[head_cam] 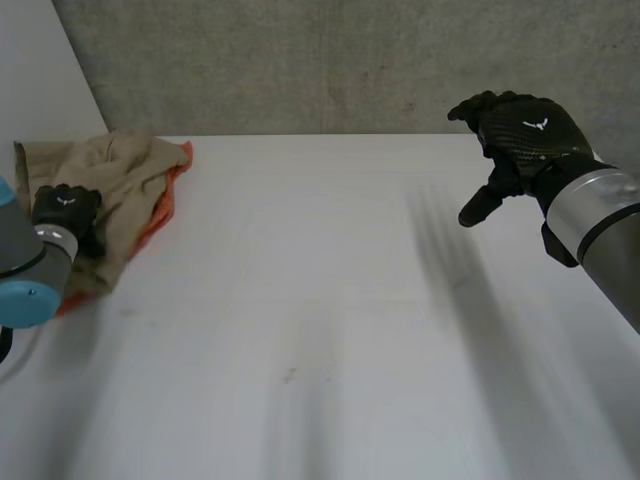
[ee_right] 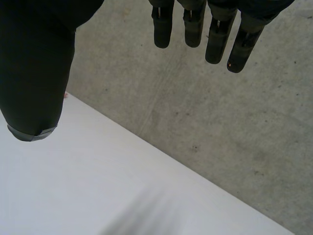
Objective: Fold the laundry.
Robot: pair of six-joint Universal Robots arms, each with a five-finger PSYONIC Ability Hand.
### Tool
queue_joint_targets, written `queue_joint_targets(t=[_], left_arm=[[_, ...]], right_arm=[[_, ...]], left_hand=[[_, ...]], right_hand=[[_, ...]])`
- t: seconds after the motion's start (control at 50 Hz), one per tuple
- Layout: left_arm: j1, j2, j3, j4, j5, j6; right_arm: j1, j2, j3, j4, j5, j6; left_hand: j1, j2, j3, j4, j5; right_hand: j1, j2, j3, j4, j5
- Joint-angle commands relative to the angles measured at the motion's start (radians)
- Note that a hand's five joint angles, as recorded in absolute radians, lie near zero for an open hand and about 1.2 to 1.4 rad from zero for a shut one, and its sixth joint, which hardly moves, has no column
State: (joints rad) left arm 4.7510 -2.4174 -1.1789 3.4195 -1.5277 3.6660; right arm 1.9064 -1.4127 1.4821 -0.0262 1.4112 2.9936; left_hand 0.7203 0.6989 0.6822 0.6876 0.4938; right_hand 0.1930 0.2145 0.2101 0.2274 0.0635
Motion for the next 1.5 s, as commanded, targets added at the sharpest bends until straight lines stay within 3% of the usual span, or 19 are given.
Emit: queue_joint_targets(t=[0.02,0.2,0.28,0.3,0.46,0.5,0.52,0.54,0.56,0.58,0.64,0.72,0.88,0.98,1.18,1.26,1.38,1.5], left_arm=[[-0.020,0.035,-0.013,0.060,-0.020,0.032],[-0.216,0.391,-0.159,0.161,-0.054,-0.122],[-0.342,0.520,-0.212,0.152,-0.049,-0.217],[-0.405,0.556,-0.237,0.136,-0.048,-0.256],[-0.690,0.586,-0.352,0.004,-0.039,-0.389],[-0.726,0.560,-0.361,-0.020,-0.038,-0.400],[-0.753,0.516,-0.360,-0.046,-0.040,-0.408],[-0.763,0.492,-0.358,-0.060,-0.039,-0.408],[-0.770,0.473,-0.357,-0.074,-0.037,-0.405],[-0.773,0.451,-0.352,-0.092,-0.037,-0.402],[-0.761,0.442,-0.344,-0.108,-0.038,-0.403],[-0.671,0.443,-0.327,-0.109,-0.049,-0.399],[-0.490,0.491,-0.352,-0.121,-0.049,-0.399],[-0.358,0.560,-0.418,-0.108,-0.042,-0.397],[-0.151,0.520,-0.409,-0.121,-0.037,-0.357],[-0.108,0.465,-0.409,-0.120,-0.035,-0.307],[-0.108,0.370,-0.392,-0.117,0.007,-0.287],[-0.115,0.316,-0.343,-0.109,0.086,-0.285]], right_arm=[[0.000,0.006,0.000,0.000,0.000,-0.018],[-0.007,0.006,-0.005,0.000,0.002,-0.038],[-0.012,0.005,-0.014,0.000,0.002,-0.038],[-0.013,0.003,-0.017,0.000,0.002,-0.038],[-0.024,-0.003,-0.026,-0.001,0.002,-0.039],[-0.029,-0.003,-0.028,-0.001,0.002,-0.039],[-0.029,-0.003,-0.029,0.000,0.002,-0.039],[-0.029,-0.003,-0.029,0.000,0.002,-0.039],[-0.029,-0.003,-0.029,0.000,0.002,-0.039],[-0.029,-0.002,-0.029,0.000,0.002,-0.039],[-0.027,0.000,-0.029,0.000,0.002,-0.039],[-0.024,0.006,-0.032,0.008,0.000,-0.050],[-0.009,0.087,-0.025,0.106,-0.038,-0.286],[0.130,0.144,0.016,0.198,-0.109,-0.410],[0.330,0.230,0.119,-0.056,-0.120,-0.404],[0.385,0.279,0.112,-0.112,-0.120,-0.377],[0.414,0.357,0.063,-0.153,-0.101,-0.371],[0.441,0.474,-0.049,-0.170,0.044,-0.381]], left_hand=[[0.676,0.697,0.714,0.709,0.728],[0.676,0.697,0.714,0.709,0.728],[0.676,0.697,0.714,0.709,0.728],[0.676,0.697,0.714,0.709,0.728],[0.668,0.689,0.706,0.700,0.720],[0.326,0.347,0.364,0.359,0.378],[-0.170,-0.149,-0.132,-0.137,-0.118],[-0.410,-0.389,-0.372,-0.378,-0.358],[-0.546,-0.524,-0.508,-0.513,-0.494],[-0.542,-0.521,-0.504,-0.510,-0.490],[-0.546,-0.524,-0.508,-0.513,-0.494],[-0.545,-0.524,-0.507,-0.512,-0.493],[-0.539,-0.518,-0.501,-0.506,-0.487],[-0.536,-0.515,-0.498,-0.503,-0.484],[-0.519,-0.497,-0.480,-0.486,-0.467],[-0.519,-0.497,-0.480,-0.486,-0.467],[-0.516,-0.494,-0.477,-0.483,-0.464],[-0.501,-0.480,-0.463,-0.468,-0.449]], right_hand=[[-0.018,-0.040,-0.036,-0.053,-0.064],[-0.018,-0.040,-0.036,-0.053,-0.064],[-0.018,-0.040,-0.036,-0.053,-0.064],[-0.018,-0.040,-0.036,-0.053,-0.064],[-0.018,-0.040,-0.036,-0.053,-0.064],[-0.018,-0.040,-0.036,-0.053,-0.064],[-0.018,-0.040,-0.036,-0.053,-0.064],[-0.018,-0.040,-0.036,-0.053,-0.064],[-0.018,-0.040,-0.036,-0.053,-0.064],[-0.018,-0.040,-0.036,-0.053,-0.064],[-0.018,-0.040,-0.036,-0.053,-0.064],[-0.018,-0.040,-0.036,-0.053,-0.064],[-0.018,-0.040,-0.036,-0.053,-0.064],[-0.018,-0.040,-0.036,-0.053,-0.064],[-0.018,-0.040,-0.036,-0.053,-0.064],[-0.018,-0.040,-0.036,-0.053,-0.064],[-0.018,-0.040,-0.036,-0.053,-0.064],[-0.018,-0.040,-0.036,-0.053,-0.064]])
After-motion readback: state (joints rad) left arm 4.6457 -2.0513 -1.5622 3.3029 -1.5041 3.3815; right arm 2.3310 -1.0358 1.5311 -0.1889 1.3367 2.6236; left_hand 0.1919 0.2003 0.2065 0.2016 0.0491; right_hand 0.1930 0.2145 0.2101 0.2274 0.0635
